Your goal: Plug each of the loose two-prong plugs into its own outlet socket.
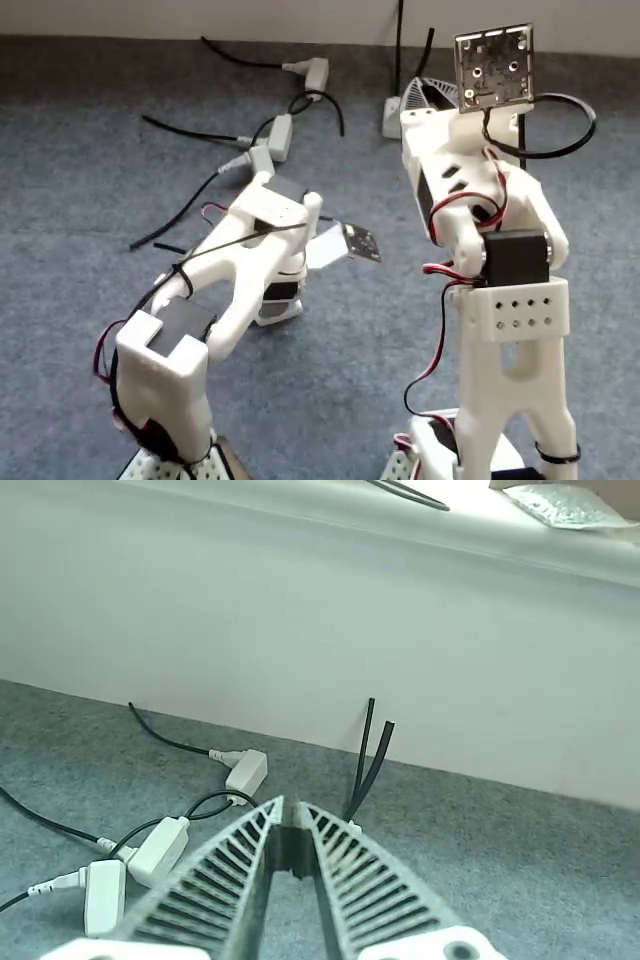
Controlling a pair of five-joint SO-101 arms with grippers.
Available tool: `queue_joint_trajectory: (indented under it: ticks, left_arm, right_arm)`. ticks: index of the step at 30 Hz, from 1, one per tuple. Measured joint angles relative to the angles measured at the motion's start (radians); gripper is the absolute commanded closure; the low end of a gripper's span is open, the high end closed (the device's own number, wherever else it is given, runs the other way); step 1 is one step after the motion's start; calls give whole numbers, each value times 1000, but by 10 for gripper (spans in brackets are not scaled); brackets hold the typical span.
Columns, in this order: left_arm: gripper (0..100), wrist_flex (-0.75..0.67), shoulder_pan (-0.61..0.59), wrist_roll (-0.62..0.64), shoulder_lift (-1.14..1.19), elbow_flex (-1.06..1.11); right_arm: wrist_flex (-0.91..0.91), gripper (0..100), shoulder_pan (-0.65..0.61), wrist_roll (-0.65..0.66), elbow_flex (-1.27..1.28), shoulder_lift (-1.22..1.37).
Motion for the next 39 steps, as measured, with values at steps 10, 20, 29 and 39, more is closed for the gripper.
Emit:
queue_joint_trajectory:
  ticks: [10,20,29,39]
  left_arm:
    - [899,0,-43,49,-20,-41]
    - [848,-5,-68,51,-92,-48]
    - [849,-5,-68,51,-92,-48]
    - [848,-17,-97,54,-190,-118]
  right_arm:
    - [0,992,21,0,0,0]
    - [0,992,32,0,0,0]
    - [0,992,32,0,0,0]
    - [0,992,32,0,0,0]
